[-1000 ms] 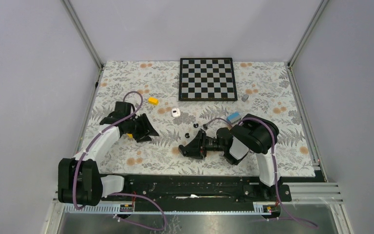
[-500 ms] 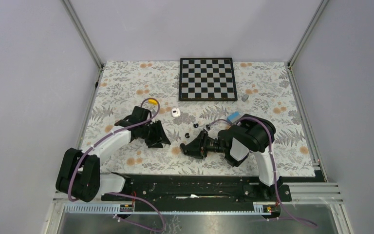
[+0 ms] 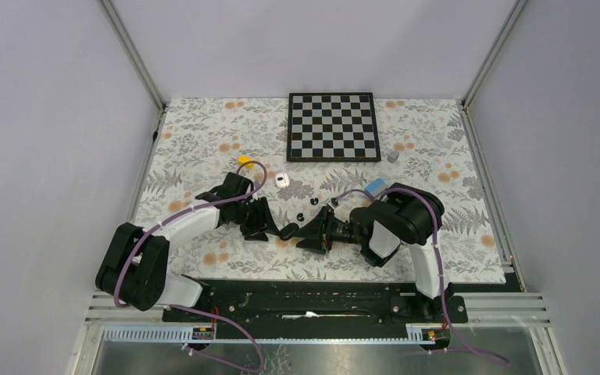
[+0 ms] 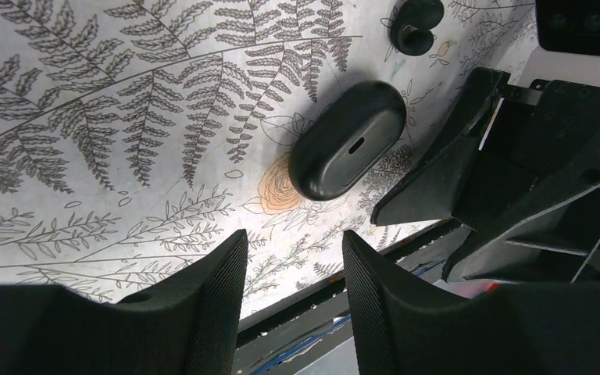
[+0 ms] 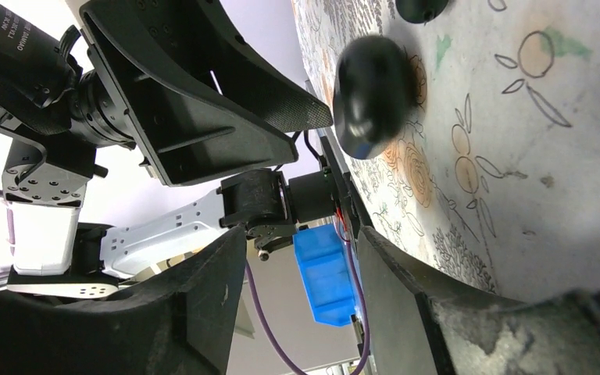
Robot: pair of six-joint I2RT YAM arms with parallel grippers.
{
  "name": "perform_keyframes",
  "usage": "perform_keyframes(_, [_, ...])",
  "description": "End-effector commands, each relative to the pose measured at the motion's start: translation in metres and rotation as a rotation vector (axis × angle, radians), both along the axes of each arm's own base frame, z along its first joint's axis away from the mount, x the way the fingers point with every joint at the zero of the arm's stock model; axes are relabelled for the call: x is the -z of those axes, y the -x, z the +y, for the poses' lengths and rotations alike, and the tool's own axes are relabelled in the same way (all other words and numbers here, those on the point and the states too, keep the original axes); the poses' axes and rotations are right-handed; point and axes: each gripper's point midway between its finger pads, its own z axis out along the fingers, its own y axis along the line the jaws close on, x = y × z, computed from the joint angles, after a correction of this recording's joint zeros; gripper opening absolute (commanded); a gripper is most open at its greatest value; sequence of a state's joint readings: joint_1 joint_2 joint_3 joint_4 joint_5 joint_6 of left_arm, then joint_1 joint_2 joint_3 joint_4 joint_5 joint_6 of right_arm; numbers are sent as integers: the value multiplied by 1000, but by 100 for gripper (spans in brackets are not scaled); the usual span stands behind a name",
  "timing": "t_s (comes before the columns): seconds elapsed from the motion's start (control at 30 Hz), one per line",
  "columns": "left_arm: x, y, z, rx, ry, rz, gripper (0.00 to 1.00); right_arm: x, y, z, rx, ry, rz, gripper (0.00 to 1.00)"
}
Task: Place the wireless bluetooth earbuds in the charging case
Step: Adjust the charging case at the center of the board.
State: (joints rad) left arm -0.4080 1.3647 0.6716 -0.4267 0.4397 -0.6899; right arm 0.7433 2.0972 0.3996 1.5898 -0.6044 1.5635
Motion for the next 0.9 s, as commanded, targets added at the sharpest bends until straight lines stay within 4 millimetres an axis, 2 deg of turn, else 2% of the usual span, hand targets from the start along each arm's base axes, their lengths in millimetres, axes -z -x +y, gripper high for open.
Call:
perform_keyframes(0.0, [-4, -12, -9, 11, 19, -43, 50, 4, -4, -7, 55, 0, 6, 63])
perform_keyframes(0.23, [-5, -18, -11, 8, 15, -53, 49, -3, -1, -11, 48, 26, -39, 63])
perform_keyframes(0.47, [-15, -27, -11, 19, 0, -101, 50, 1, -4, -15, 15, 194, -160, 63])
perform_keyframes(0.67, [-23, -39, -3, 67, -199, -265, 68, -8, -17, -23, 24, 342, -290, 65])
perform_keyframes(0.77, [-27, -43, -5, 101, -271, -337, 72, -19, -29, -34, 64, 446, -372, 71])
perform_keyframes(0.87, [-28, -45, -12, 111, -350, -408, 74, -40, -42, -54, 142, 550, -469, 76])
